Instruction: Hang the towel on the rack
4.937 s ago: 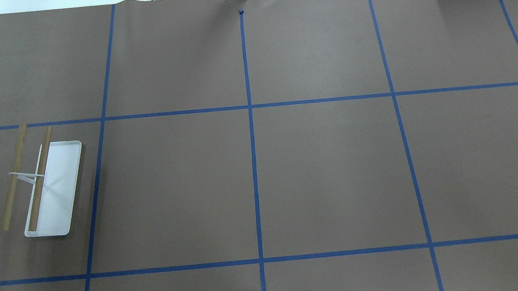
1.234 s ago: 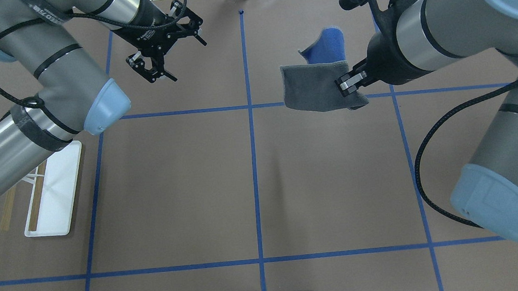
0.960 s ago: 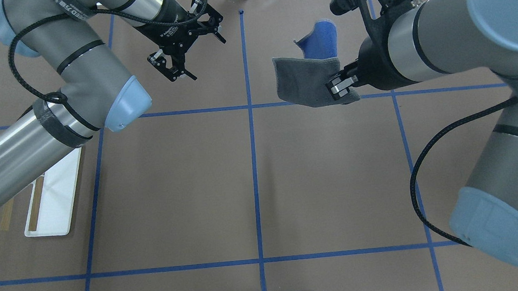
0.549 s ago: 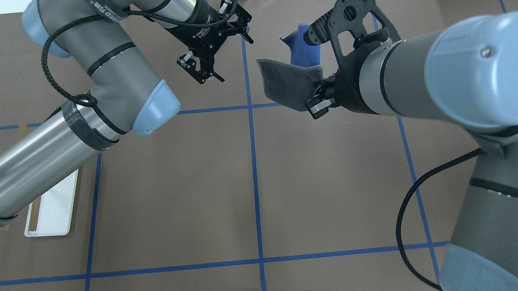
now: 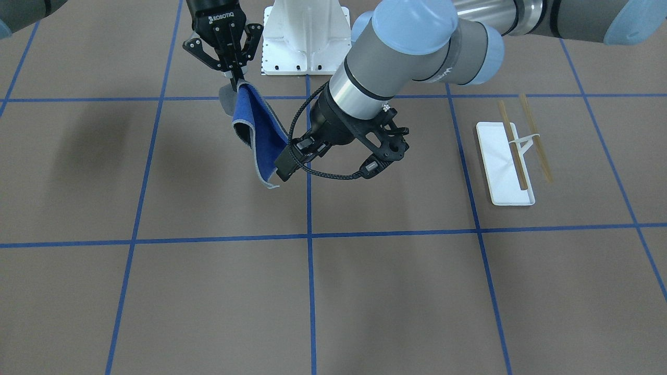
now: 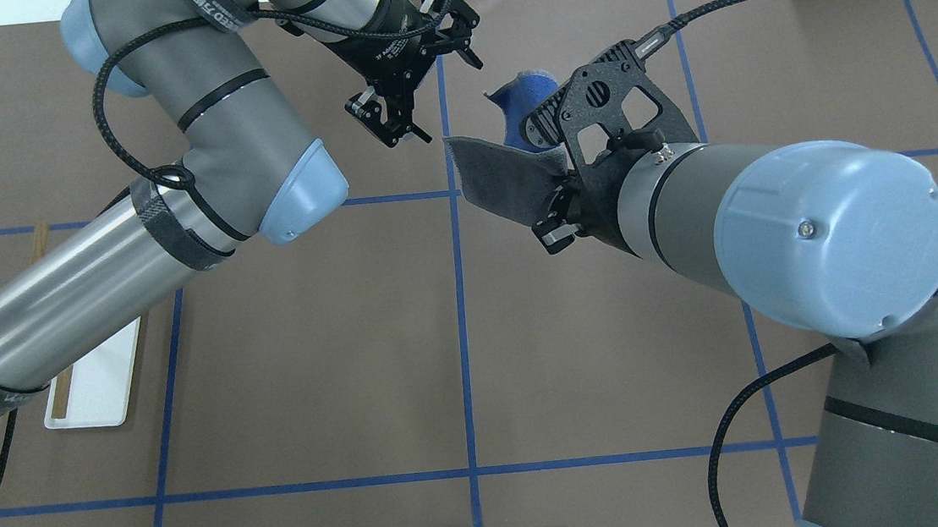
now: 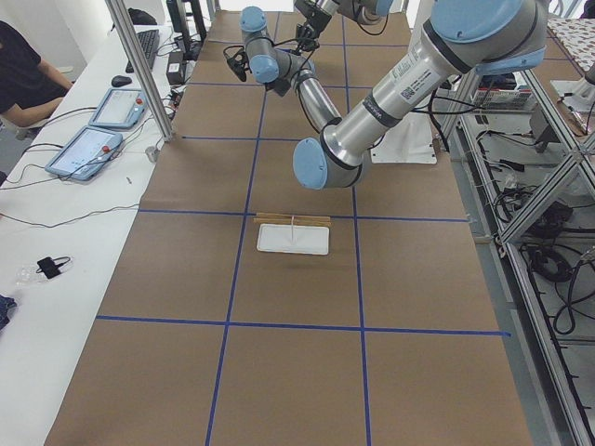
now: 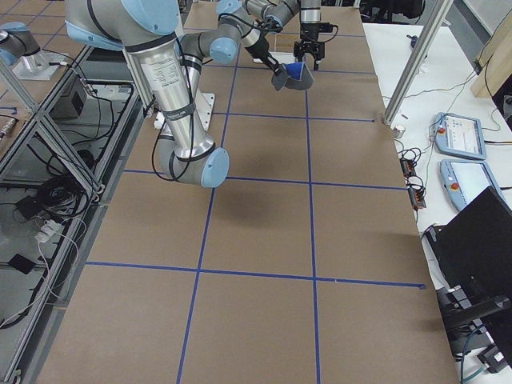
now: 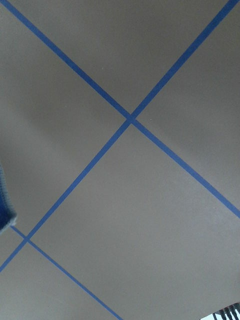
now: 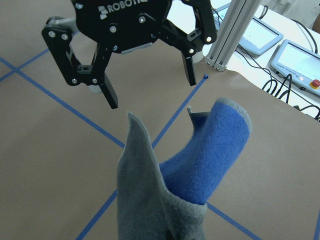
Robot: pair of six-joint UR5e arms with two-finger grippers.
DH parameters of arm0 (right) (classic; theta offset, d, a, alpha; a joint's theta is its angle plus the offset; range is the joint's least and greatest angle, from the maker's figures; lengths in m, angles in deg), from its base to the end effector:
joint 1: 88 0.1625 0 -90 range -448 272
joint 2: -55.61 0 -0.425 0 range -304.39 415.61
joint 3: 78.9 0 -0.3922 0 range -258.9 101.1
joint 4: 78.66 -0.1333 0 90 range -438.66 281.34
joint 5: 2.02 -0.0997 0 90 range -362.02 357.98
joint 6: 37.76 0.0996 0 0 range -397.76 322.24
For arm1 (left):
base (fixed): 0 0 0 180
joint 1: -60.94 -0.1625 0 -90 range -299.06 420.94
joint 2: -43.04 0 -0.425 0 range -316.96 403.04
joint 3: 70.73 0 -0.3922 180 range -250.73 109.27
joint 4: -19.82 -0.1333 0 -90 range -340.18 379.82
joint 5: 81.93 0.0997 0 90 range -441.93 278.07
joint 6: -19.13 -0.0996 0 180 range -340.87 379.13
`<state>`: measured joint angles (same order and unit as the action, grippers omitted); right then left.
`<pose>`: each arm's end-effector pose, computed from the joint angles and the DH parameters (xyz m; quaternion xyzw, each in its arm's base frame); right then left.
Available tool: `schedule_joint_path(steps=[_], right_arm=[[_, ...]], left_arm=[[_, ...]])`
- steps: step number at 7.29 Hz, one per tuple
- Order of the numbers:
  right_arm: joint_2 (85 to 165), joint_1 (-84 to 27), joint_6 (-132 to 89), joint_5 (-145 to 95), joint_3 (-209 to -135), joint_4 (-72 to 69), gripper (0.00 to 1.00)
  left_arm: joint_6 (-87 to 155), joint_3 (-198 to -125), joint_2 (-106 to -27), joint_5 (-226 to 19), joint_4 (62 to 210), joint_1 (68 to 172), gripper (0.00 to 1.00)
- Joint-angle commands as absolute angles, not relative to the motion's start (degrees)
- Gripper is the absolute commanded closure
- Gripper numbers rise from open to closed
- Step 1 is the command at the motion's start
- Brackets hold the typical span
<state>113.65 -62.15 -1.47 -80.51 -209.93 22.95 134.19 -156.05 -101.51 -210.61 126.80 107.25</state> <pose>-0.3590 -0.3441 0.1073 0.3912 -0.3351 -0.1563 0.8428 0.4388 -0.5622 0.0480 -0.1758 0.5618 -0.3112 0.7461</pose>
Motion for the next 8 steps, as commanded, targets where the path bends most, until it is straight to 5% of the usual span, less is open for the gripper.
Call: schedule_joint_path(steps=[1,8], right_arm=[[113.97,-63.3,-1.47,-78.76,-210.12,23.02,1.0],[113.79,-65.59,-1.47,-78.66,-213.37,23.38,1.0]], left_arm=[[134.7,-156.07,-103.21,-210.6,126.52,107.26,0.02],[134.53,-150.27,-107.43,-208.67,128.54,105.41,0.04]])
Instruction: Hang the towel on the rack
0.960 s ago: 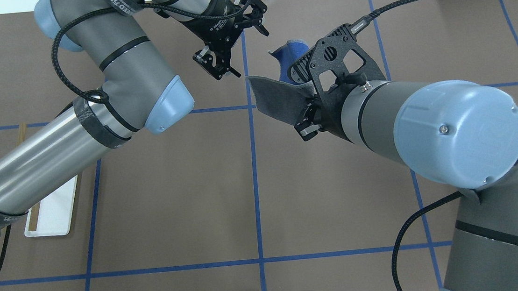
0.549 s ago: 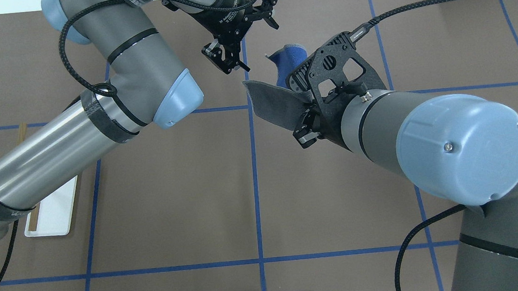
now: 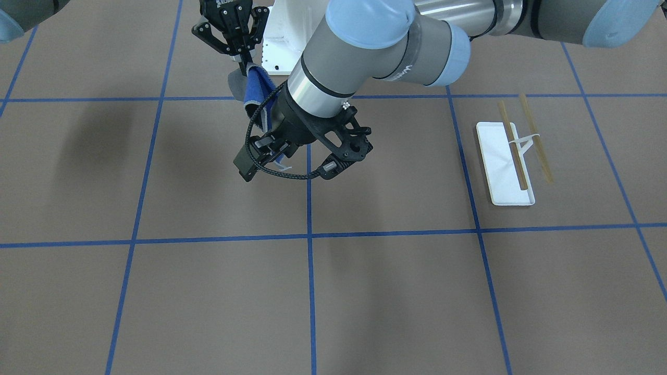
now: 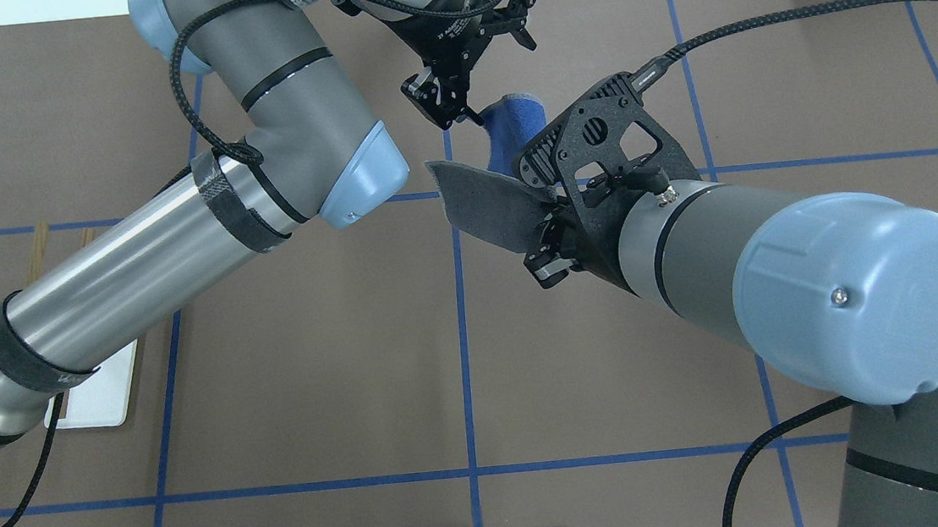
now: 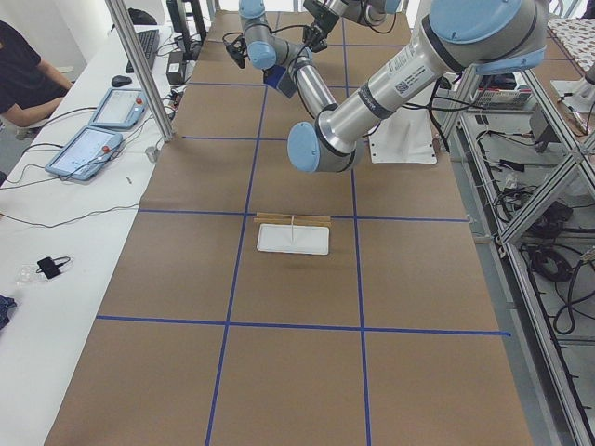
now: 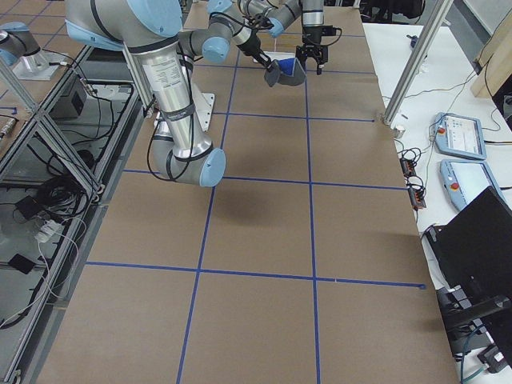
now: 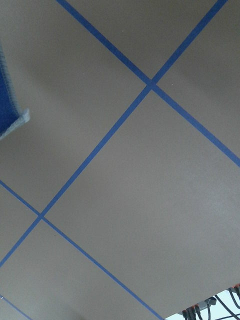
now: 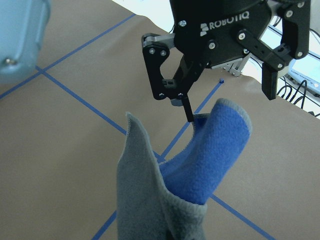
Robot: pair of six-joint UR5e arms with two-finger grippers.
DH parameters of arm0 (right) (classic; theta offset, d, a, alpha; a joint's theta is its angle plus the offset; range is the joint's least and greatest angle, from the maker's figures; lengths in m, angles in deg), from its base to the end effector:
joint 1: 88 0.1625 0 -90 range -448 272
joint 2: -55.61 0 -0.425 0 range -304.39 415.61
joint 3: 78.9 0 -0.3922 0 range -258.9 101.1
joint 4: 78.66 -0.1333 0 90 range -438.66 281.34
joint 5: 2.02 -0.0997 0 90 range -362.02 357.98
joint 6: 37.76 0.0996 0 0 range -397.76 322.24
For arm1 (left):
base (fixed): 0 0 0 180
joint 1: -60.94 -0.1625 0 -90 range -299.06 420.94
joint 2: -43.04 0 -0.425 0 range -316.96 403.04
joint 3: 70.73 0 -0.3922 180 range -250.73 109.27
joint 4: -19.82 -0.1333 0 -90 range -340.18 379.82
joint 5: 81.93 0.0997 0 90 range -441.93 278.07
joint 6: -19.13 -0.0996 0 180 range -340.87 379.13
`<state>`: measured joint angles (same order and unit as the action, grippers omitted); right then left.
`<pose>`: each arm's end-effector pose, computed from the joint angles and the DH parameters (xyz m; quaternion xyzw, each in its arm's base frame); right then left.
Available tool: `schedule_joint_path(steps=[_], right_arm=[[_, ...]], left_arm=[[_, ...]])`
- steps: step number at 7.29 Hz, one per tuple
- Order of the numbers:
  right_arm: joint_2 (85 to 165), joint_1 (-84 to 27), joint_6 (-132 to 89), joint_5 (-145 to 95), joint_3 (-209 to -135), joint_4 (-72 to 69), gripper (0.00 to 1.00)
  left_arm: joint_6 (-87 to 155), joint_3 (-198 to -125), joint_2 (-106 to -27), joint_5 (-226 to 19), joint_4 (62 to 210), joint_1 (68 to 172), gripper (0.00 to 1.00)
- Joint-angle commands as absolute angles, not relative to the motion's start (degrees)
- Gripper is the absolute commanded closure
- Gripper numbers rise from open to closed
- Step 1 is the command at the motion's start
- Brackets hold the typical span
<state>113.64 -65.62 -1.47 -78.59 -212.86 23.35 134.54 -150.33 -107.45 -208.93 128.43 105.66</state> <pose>-0.3577 -0.3164 0.0956 0.4021 -0.3529 -0.1679 0.8280 0.4684 -0.5671 0.0070 -0.1685 0.5714 -0.3033 0.7437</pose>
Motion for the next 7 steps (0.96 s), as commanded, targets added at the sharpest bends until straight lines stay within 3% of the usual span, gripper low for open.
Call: schedule_joint_path(steps=[1,3,5,6,7], right_arm=[[113.7,-65.59,-1.47,-78.75,-213.46,23.72,1.0],[113.53,-65.59,-1.47,-78.75,-214.34,25.39,1.0],[113.53,-65.59,-1.47,-78.66,-214.34,25.31,1.0],[113.53,-65.59,-1.47,-78.66,-214.34,25.4,1.0],[113.53,-65.59,-1.38,-78.66,-214.34,25.4,1.0]], left_arm=[[134.53,-150.35,-107.35,-208.67,128.54,105.07,0.1],[134.61,-150.7,-107.17,-208.67,128.45,105.06,0.27],[134.61,-150.97,-107.26,-208.67,128.54,105.06,0.86],[134.53,-150.97,-107.17,-208.67,128.54,105.06,1.0],[134.44,-150.97,-107.17,-208.67,128.54,105.06,1.0]])
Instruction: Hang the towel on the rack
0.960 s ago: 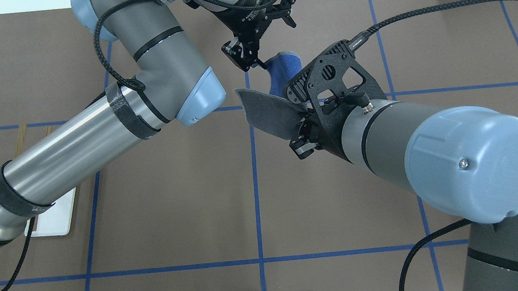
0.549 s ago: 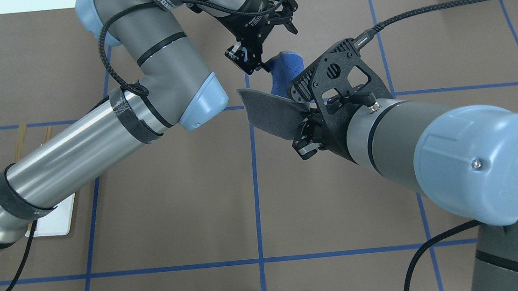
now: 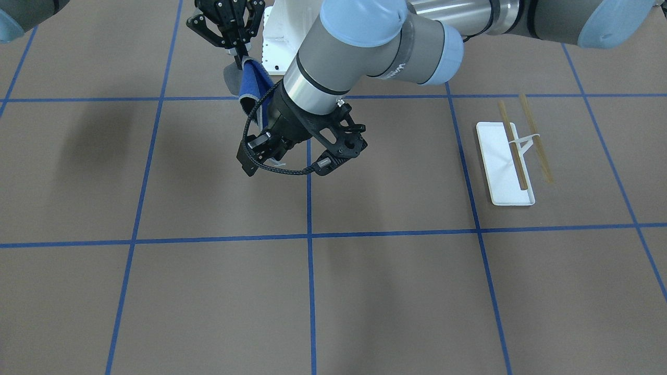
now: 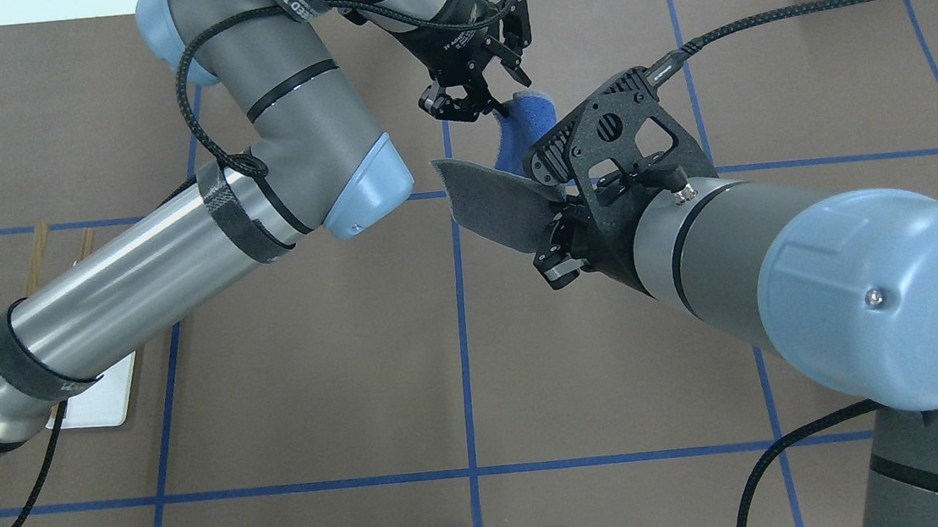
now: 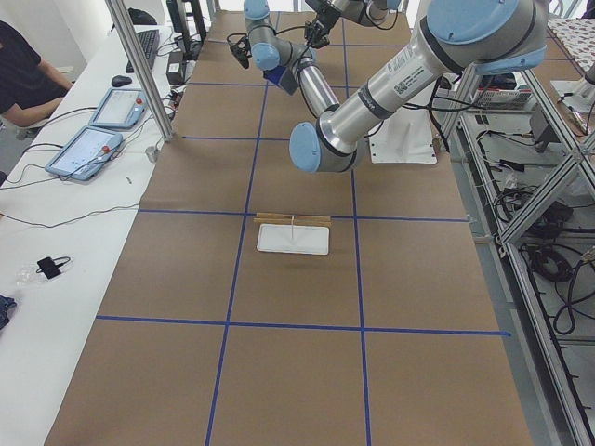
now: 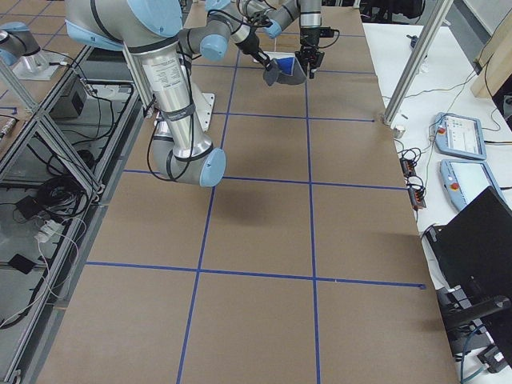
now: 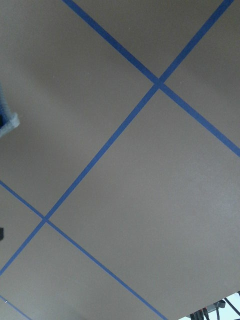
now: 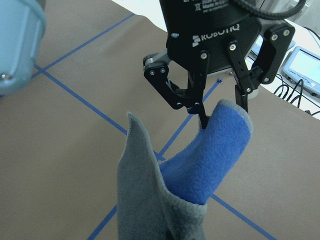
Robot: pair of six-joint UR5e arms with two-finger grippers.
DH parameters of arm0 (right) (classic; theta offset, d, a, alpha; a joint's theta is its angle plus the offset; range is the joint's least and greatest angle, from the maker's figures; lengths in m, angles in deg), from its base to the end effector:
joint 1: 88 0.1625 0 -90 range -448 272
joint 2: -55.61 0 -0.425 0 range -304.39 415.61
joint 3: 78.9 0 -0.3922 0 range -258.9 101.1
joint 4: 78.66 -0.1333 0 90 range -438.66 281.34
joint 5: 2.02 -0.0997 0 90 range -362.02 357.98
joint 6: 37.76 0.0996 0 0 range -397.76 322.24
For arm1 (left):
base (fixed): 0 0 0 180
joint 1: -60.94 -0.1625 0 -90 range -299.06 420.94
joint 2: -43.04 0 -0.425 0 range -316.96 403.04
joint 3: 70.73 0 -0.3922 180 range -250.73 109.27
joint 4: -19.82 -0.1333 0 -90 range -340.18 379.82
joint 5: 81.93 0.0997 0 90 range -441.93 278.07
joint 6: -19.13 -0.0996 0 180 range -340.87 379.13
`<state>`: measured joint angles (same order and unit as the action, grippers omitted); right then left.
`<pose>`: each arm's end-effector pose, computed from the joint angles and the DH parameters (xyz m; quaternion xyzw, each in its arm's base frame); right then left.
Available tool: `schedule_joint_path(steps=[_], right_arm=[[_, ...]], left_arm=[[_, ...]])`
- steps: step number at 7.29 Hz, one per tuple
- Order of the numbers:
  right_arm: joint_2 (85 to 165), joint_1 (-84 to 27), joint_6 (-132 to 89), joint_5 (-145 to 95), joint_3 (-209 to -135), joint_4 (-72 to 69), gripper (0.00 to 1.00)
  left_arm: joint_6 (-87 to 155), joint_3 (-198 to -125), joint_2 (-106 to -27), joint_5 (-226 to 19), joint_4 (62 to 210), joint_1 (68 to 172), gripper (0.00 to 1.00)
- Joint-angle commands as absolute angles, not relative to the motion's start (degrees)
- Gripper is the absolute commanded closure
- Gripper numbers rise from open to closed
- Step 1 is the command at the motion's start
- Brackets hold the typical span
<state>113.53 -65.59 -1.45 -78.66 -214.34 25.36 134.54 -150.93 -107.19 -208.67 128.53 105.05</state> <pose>-0.3487 -0.3129 0.0937 0.4000 -0.3506 -0.1687 0.8298 0.4720 -0.5602 0.0065 -0.1686 0.5735 -0.2986 0.7440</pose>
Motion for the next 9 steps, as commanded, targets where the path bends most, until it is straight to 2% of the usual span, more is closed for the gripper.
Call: schedule_joint_path(steps=[1,5,6,7,9], right_arm=[[113.53,-65.59,-1.38,-78.66,-214.26,25.31,1.0],[114.22,-65.33,-1.2,-78.75,-216.35,25.31,1.0],[115.71,-65.33,-0.77,-78.75,-217.58,24.96,0.08],[116.77,-65.33,0.11,-78.92,-219.34,25.05,0.0],[118.89,-65.15,-0.15,-79.27,-220.23,24.61,0.0]], left_arm=[[134.44,-150.97,-107.08,-208.67,128.45,105.06,1.0],[134.61,-150.97,-107.17,-208.58,128.27,105.24,1.0],[134.61,-150.97,-107.17,-208.58,128.19,105.5,1.0],[134.61,-150.97,-107.08,-208.67,128.1,106.29,1.0],[133.92,-151.23,-107.08,-211.63,127.92,110.4,1.0]])
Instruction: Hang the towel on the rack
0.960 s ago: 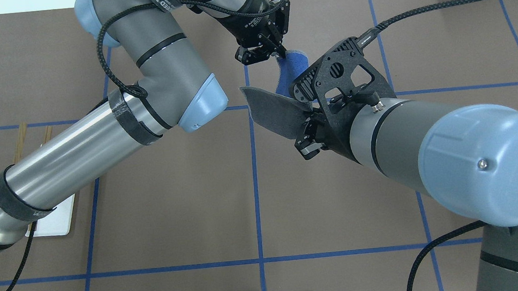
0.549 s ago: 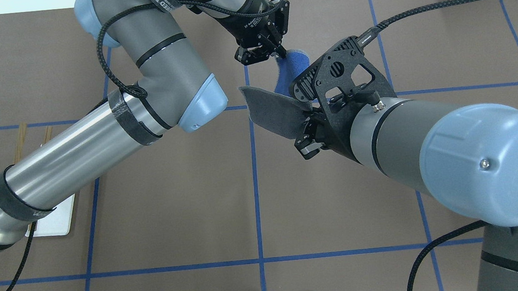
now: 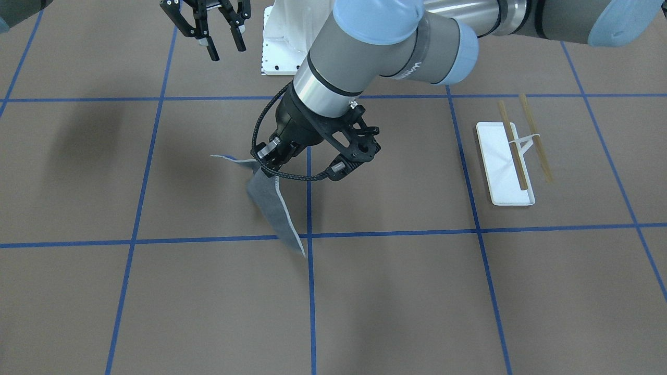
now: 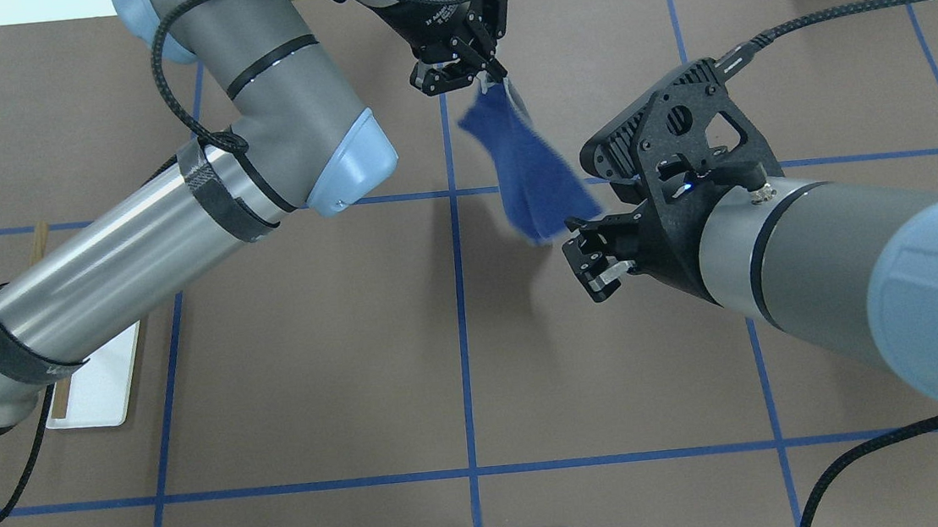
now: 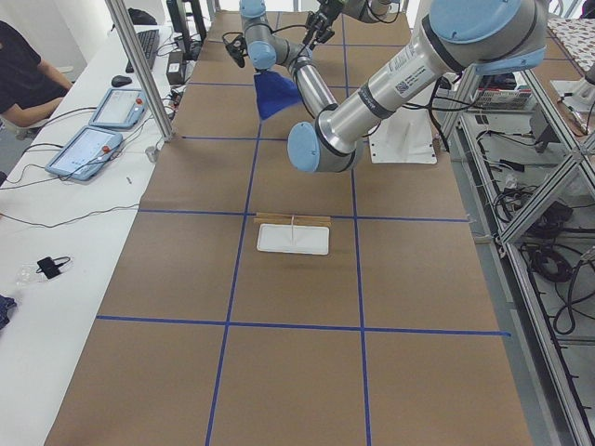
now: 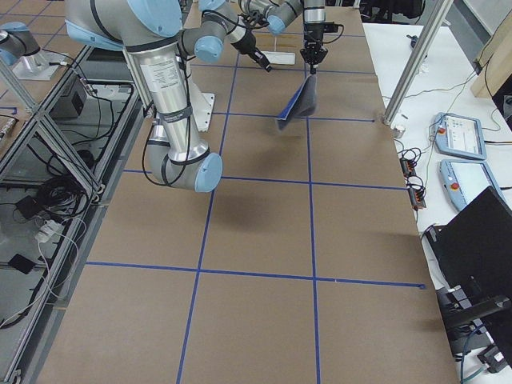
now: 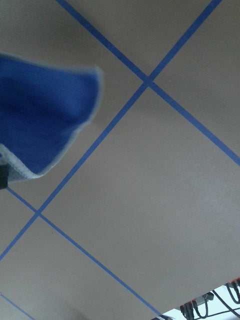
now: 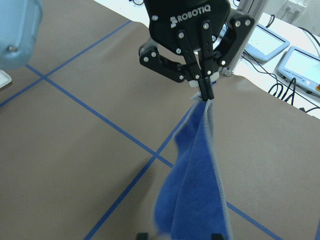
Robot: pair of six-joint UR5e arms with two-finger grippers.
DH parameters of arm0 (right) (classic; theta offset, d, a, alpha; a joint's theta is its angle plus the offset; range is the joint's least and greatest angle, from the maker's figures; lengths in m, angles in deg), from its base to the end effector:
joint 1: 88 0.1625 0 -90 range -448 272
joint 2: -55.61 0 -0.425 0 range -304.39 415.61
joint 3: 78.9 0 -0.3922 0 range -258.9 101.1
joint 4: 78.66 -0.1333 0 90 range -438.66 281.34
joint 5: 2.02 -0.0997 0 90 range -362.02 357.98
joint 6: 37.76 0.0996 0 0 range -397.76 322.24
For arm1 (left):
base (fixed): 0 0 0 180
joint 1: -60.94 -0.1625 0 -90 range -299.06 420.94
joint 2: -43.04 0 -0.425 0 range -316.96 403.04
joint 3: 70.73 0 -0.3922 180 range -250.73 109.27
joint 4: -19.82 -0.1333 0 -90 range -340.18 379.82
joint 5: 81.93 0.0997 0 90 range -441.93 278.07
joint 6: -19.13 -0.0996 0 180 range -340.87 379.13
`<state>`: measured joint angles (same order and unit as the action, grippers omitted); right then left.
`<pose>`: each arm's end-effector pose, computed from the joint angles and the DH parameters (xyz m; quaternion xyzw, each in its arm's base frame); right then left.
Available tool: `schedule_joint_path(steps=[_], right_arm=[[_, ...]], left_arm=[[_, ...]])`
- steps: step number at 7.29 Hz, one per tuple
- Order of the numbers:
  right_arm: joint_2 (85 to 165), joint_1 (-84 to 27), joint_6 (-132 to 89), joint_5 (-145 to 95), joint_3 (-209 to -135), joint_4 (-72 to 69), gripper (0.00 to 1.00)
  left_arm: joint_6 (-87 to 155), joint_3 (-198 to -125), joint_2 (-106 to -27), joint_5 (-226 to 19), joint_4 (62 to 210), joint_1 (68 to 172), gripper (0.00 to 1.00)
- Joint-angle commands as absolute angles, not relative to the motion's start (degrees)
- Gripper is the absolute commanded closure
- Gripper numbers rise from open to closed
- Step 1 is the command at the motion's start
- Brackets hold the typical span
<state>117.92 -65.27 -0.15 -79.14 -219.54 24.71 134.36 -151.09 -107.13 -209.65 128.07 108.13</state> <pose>-0.3153 -0.3007 0.1055 0.4003 -0.3653 -0.1563 0.8257 0.4413 -0.5829 0.0067 -0.1601 0.5755 -0.3140 0.7379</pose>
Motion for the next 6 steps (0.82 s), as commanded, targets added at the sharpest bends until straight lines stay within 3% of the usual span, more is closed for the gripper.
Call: schedule_joint_path(steps=[1,4,6], right_arm=[[120.54,-64.72,-0.15,-79.45,-221.1,24.69,0.0],[122.75,-49.76,-0.84,-97.38,-218.76,27.05,0.0],[125.37,-35.51,-13.17,-112.01,-214.1,32.92,0.0]], left_arm=[[133.56,-151.32,-106.47,-215.4,127.92,113.03,1.0],[129.09,-159.9,-97.54,-222.44,127.75,119.45,1.0],[125.58,-170.61,-87.45,-226.57,127.75,124.28,1.0]])
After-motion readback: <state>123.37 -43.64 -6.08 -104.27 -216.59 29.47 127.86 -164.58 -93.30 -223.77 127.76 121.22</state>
